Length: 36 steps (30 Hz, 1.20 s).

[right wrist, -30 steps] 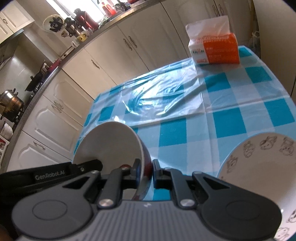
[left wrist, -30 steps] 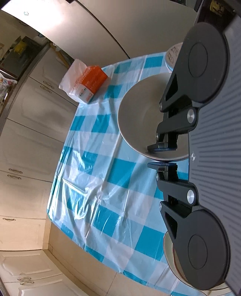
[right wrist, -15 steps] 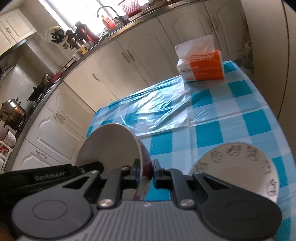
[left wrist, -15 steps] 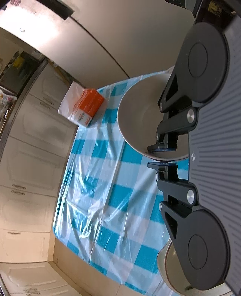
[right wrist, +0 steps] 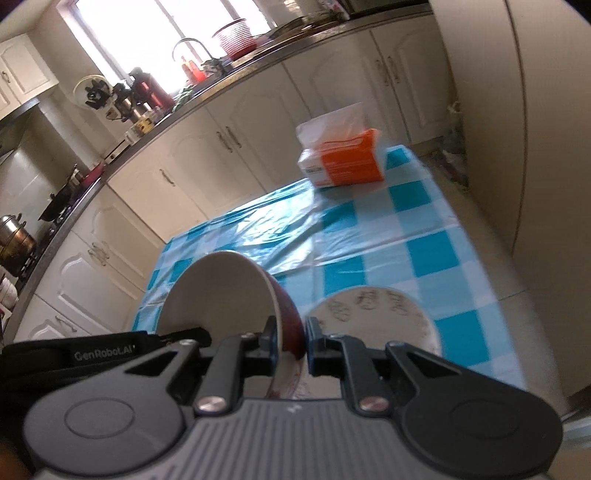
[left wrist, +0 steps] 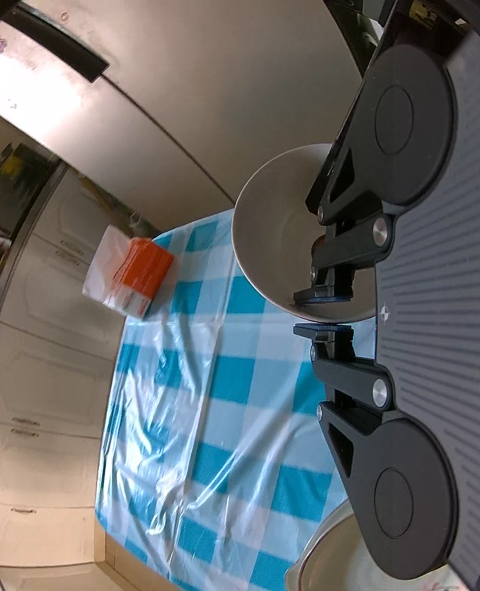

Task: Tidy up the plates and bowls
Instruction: 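Lower the red-character bowl onto the stacked bowls and open both grippers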

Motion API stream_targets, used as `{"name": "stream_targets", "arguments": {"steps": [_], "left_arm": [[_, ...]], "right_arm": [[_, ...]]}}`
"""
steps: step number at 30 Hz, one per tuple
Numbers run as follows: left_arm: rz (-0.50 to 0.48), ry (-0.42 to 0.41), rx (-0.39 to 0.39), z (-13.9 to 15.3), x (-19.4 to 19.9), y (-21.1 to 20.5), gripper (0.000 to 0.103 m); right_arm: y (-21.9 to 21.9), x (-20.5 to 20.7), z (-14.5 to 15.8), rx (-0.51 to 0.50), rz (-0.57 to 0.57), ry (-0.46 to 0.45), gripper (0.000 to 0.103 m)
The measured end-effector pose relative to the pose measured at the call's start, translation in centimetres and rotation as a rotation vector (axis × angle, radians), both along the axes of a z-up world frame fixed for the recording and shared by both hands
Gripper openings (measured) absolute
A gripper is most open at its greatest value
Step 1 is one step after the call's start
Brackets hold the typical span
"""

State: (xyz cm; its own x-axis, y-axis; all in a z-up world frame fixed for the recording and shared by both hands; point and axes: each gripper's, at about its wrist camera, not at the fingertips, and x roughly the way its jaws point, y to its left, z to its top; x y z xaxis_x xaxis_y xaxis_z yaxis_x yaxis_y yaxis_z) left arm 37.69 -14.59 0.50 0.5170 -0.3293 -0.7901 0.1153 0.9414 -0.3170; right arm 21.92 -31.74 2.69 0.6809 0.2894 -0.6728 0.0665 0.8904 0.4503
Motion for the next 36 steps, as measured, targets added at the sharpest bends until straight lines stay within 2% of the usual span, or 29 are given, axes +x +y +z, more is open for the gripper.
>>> {"name": "stream_targets", "arguments": {"steps": [18,25,36], "left_arm": [[-0.05,0.031,0.026,-3.1,1.4,-5.2,0.009],[-0.051,0.041,0.044,-3.7,1.6,-5.4,0.009],[-0.07,0.014,0.067,-3.9,1.4,-5.8,0.009]], "right_arm": [[-4.5,-0.5,-2.1,-0.027,-0.116,0.036,0.012],[-4.8,-0.4,-3.0,-0.022,-0.12,0.058,0.011],[-4.5,-0.3,-3.3,-0.055,-0.113,0.057,0.01]]}}
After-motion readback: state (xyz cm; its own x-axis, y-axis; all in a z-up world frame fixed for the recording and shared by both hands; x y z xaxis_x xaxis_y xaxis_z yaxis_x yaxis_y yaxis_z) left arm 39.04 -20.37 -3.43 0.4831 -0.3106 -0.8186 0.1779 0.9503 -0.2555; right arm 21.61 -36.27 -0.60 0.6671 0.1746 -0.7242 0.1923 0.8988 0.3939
